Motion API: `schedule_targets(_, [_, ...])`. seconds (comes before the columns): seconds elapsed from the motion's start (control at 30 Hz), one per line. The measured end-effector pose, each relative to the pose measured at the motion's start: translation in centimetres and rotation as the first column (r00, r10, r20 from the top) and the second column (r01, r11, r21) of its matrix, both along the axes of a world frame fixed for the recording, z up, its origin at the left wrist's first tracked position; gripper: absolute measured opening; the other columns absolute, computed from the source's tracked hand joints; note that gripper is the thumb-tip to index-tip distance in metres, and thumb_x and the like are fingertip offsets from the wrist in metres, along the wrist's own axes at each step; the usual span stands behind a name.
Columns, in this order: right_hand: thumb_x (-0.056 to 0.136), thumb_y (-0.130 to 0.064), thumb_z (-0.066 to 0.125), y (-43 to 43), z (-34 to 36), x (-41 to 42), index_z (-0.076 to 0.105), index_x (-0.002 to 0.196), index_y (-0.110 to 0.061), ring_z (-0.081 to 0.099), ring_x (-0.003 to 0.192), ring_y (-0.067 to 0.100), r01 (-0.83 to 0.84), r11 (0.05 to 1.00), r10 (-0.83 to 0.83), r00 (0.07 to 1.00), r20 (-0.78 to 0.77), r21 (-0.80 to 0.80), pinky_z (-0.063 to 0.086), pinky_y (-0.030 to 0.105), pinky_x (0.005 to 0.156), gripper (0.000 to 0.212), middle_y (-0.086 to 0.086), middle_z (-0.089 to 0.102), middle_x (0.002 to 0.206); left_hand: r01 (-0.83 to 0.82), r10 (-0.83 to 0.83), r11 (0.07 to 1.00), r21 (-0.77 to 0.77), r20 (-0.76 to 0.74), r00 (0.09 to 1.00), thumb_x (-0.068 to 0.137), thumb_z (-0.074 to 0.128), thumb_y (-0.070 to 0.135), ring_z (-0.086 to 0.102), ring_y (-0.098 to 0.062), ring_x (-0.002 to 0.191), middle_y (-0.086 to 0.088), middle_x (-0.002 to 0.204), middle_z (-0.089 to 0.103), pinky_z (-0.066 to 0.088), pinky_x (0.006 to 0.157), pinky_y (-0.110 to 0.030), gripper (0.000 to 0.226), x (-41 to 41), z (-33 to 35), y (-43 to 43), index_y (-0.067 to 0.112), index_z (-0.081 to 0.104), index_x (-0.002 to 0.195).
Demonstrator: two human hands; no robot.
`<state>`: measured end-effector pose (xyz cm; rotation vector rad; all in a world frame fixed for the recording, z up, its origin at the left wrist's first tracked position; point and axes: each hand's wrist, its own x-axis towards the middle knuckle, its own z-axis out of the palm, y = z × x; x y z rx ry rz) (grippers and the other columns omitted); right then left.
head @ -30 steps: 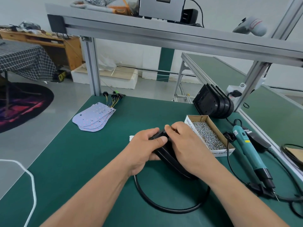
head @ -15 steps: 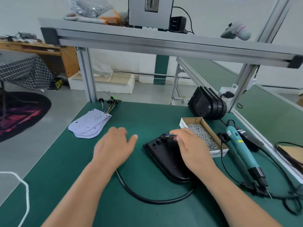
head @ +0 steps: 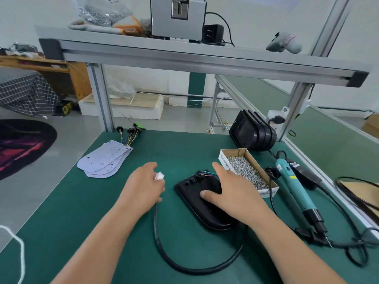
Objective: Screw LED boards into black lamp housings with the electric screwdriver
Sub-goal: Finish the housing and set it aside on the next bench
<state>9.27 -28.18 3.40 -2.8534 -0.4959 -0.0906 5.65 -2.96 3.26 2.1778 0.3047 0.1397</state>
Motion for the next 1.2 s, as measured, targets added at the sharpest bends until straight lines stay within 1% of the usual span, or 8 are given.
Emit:
schedule_targets(0.13, [0.085, -0.079, 0.059, 0.1, 0.2, 0.1, 0.027, 0.158, -0.031, 0.06, 0.119, 0.028, 0.014, 0.999, -0.013, 0.999, -0.037, 0.034, 0.045, 0.041, 0.087, 0.093, 0.0, 0.065, 0.127, 0.055, 0.042, 0.59, -0.805, 0.098, 0.994, 0.104, 0.065, 0.005, 0.08, -0.017, 0.087, -0.017, 0.104, 0.068, 0.063, 0.063, -0.026, 0.009, 0.5, 0.4, -1.7, 0.001, 0.065, 0.112])
schedule_targets(0.2, [0.085, -0.076, 0.063, 0.2, 0.1, 0.1, 0.028, 0.159, -0.033, 0.058, 0.125, 0.027, 0.014, 0.996, -0.007, 0.998, -0.069, 0.094, 0.043, 0.04, 0.091, 0.092, 0.0, 0.062, 0.136, 0.082, 0.062, 0.287, -0.954, 0.104, 0.993, 0.106, 0.062, 0.009, 0.079, -0.023, 0.103, -0.01, 0.094, 0.073, 0.063, 0.069, -0.025, 0.01, 0.6, 0.3, -2.2, 0.0, 0.06, 0.11])
schedule_targets(0.27, [0.088, -0.069, 0.066, 0.4, -0.1, -0.1, 0.027, 0.161, -0.035, 0.055, 0.132, 0.022, 0.003, 0.984, 0.017, 0.993, -0.114, 0.181, 0.041, 0.036, 0.096, 0.089, -0.004, 0.059, 0.144, 0.099, 0.111, 0.171, -0.98, 0.119, 0.987, 0.106, 0.062, 0.012, 0.076, -0.022, 0.111, -0.003, 0.09, 0.071, 0.063, 0.079, -0.027, 0.009, 0.8, -0.1, -2.9, 0.003, 0.06, 0.109])
schedule_targets(0.4, [0.093, -0.067, 0.053, 1.1, 0.1, -0.5, 0.029, 0.162, -0.041, 0.054, 0.133, 0.006, -0.019, 0.928, 0.103, 0.973, -0.209, 0.372, 0.039, 0.031, 0.111, 0.077, -0.017, 0.057, 0.148, -0.002, 0.244, 0.596, -0.803, 0.179, 0.953, 0.1, 0.074, 0.02, 0.063, -0.003, 0.08, 0.011, 0.088, 0.07, 0.05, 0.079, -0.019, 0.011, 1.1, -2.0, -3.8, 0.019, 0.071, 0.11])
schedule_targets(0.53, [0.068, -0.101, 0.046, 1.2, 0.9, -1.2, 0.009, 0.167, -0.041, 0.036, 0.151, 0.005, -0.124, 0.912, 0.259, 0.913, -0.315, 0.39, 0.032, 0.029, 0.12, 0.121, -0.015, 0.032, 0.169, -0.092, 0.286, 0.866, -0.492, 0.335, 0.898, 0.093, 0.081, 0.029, 0.064, 0.005, 0.081, 0.025, 0.091, 0.071, 0.046, 0.071, -0.007, 0.016, 1.4, -2.7, -3.8, 0.03, 0.066, 0.099])
schedule_targets(0.63, [0.054, -0.108, 0.049, 2.5, 0.5, -2.2, -0.004, 0.166, -0.037, 0.024, 0.156, 0.007, -0.196, 0.953, 0.259, 0.923, -0.284, 0.231, 0.032, 0.026, 0.11, 0.143, -0.016, 0.015, 0.174, -0.098, 0.278, 0.877, -0.47, 0.331, 0.902, 0.094, 0.081, 0.031, 0.062, 0.006, 0.077, 0.028, 0.088, 0.068, 0.044, 0.068, -0.006, 0.018, 1.5, -2.8, -4.1, 0.028, 0.063, 0.096])
schedule_targets(0.93, [0.058, -0.107, 0.049, 4.3, -0.2, -0.9, 0.016, 0.165, -0.02, 0.053, 0.137, 0.022, -0.103, 0.981, 0.123, 0.986, -0.115, 0.167, 0.049, 0.042, 0.104, 0.142, -0.002, 0.055, 0.153, 0.134, 0.009, 0.896, -0.423, 0.319, 0.948, 0.089, 0.085, 0.028, 0.068, 0.002, 0.087, 0.015, 0.094, 0.077, 0.05, 0.077, -0.015, 0.017, 1.3, -2.7, -4.3, 0.043, 0.078, 0.093])
schedule_targets(1.2, [0.071, -0.092, 0.053, 3.6, -0.2, 0.1, 0.05, 0.126, -0.035, 0.066, 0.098, 0.01, -0.059, 0.953, 0.101, 0.986, -0.129, 0.296, 0.055, 0.038, 0.085, 0.079, -0.015, 0.069, 0.103, 0.294, -0.23, 0.938, -0.185, 0.304, 0.925, 0.09, 0.055, 0.058, 0.055, 0.012, 0.121, 0.038, 0.119, 0.066, 0.043, 0.099, -0.022, 0.029, 1.1, -2.3, -4.3, 0.065, 0.072, 0.112])
